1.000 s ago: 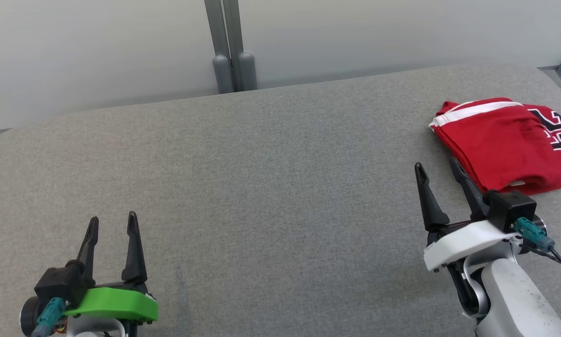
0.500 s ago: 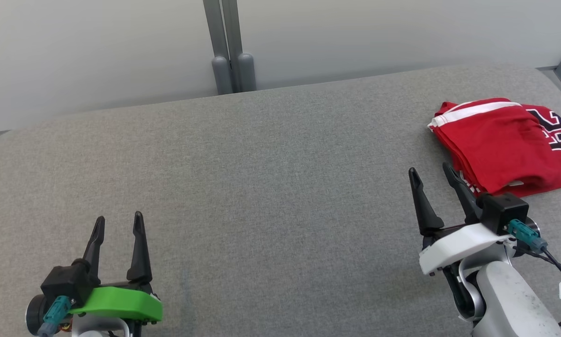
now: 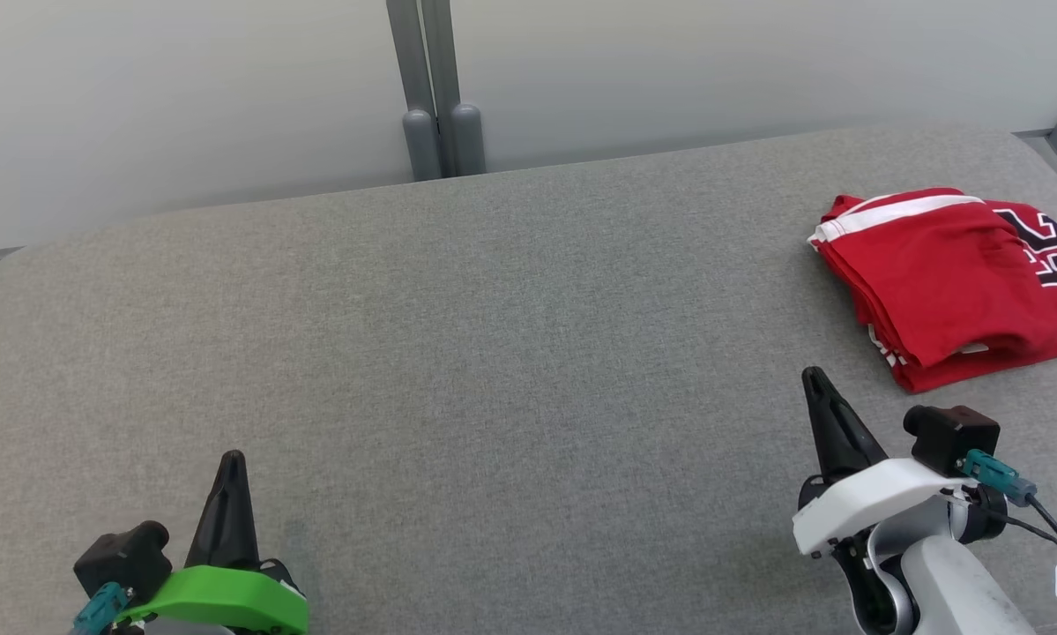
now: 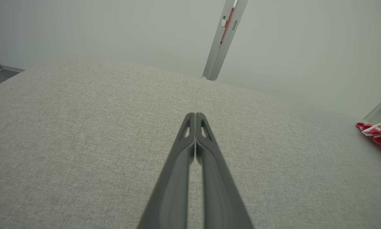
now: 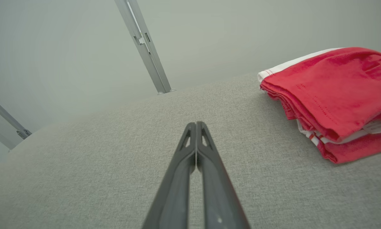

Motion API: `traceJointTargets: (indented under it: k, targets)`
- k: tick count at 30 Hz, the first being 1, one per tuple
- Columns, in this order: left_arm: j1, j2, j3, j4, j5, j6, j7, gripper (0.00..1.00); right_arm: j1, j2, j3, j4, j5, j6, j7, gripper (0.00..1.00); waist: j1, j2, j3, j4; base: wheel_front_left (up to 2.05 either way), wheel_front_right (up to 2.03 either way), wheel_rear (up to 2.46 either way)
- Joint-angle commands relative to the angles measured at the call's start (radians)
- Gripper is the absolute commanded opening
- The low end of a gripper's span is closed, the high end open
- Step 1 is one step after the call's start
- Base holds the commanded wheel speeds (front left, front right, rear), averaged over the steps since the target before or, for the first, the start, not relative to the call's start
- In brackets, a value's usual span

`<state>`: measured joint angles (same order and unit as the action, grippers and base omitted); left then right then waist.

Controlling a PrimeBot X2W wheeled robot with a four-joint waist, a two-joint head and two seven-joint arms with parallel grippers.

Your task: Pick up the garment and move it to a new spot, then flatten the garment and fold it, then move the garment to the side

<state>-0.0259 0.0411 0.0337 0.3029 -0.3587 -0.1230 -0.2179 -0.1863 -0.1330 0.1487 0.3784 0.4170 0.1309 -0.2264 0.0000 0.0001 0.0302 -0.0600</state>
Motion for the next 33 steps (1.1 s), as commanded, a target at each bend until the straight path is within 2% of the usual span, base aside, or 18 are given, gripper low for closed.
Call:
traceJointTargets:
  k: [1, 17, 33]
  targets:
    - [-0.021, 0.004, 0.008, -0.017, -0.048, -0.001, 0.009, 0.0, -0.011, 0.002, -0.014, -0.024, 0.045, 0.0, 0.012, 0.0, 0.0, -0.0001, 0.0, 0.001, 0.0, 0.0, 0.0]
    - [-0.036, 0.005, 0.022, -0.03, -0.309, -0.003, 0.077, 0.0, 0.007, 0.019, -0.068, -0.049, 0.294, 0.0, 0.082, 0.0, 0.0, -0.0001, -0.004, 0.009, 0.0, 0.0, 0.0]
    - [-0.049, 0.007, 0.036, -0.037, -0.522, -0.004, 0.135, 0.0, 0.023, 0.033, -0.113, -0.07, 0.498, 0.0, 0.141, 0.0, 0.0, -0.0001, -0.008, 0.017, 0.0, 0.0, 0.0]
